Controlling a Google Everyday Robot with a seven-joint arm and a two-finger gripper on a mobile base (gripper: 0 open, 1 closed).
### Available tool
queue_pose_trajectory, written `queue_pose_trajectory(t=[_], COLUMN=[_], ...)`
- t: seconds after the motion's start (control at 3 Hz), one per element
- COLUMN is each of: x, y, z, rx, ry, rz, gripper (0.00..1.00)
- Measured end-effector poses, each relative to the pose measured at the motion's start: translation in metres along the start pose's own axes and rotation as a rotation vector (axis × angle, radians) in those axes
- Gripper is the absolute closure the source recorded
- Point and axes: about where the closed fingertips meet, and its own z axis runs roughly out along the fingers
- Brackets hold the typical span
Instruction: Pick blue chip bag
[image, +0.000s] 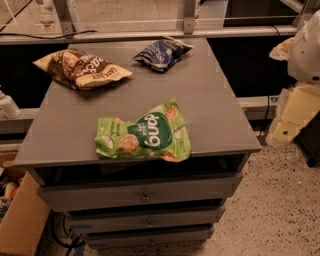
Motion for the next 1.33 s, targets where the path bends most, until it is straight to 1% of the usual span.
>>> queue_pose_trajectory(t=[0.33, 0.67, 1.0, 1.33], x=[-0.027, -0.057, -0.09, -0.143], y=[-0.025, -0.064, -0.106, -0.156], z=[0.026, 0.048, 0.074, 0.104], rx=[0.081, 0.139, 0.16, 0.141], ry=[-0.106, -0.193, -0.256, -0.34], rz=[-0.034, -0.056, -0.066, -0.079], gripper=[0.0, 0.0, 0.0, 0.0])
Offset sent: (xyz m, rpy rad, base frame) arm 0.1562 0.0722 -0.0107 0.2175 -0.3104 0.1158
